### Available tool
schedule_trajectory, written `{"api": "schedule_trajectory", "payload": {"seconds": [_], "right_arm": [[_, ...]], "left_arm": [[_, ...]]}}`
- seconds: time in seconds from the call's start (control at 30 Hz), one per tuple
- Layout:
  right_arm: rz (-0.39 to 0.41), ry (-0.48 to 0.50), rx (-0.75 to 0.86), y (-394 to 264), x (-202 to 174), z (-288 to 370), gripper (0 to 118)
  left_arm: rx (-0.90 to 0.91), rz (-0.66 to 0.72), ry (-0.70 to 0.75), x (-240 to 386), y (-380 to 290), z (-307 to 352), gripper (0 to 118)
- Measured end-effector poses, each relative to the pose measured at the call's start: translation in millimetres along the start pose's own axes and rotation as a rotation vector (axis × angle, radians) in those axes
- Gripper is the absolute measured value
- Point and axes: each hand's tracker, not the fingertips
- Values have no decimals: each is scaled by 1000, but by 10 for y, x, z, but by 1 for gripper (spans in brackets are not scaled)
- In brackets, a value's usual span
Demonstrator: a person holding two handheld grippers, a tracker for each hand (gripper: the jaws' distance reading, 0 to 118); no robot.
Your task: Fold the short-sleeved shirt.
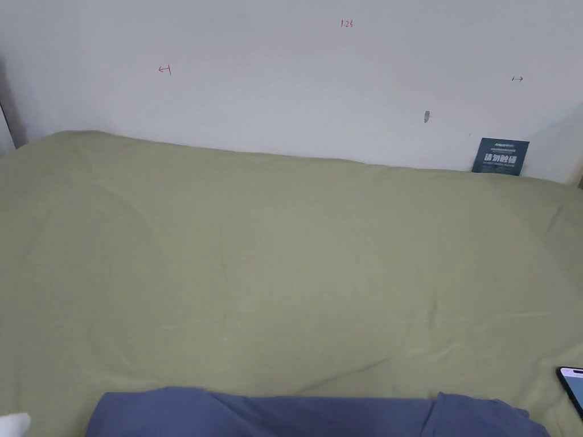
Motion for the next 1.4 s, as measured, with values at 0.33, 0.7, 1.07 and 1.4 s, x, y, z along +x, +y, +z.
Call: {"api": "schedule_trajectory", "payload": {"seconds": [0.33,0.7,1.07,1.4], "right_arm": [[-11,-102,336,-180,-633,567,0],[28,-40,303,-316,-738,574,0],[52,5,244,-320,-814,487,0],[90,22,215,-340,-937,459,0]], "left_arm": [[415,-236,50,845,-238,656,0],[229,77,-53,-4,-55,89,110],[-21,379,-235,-776,-86,-936,110],[-122,-39,87,-182,-79,-824,38]]}}
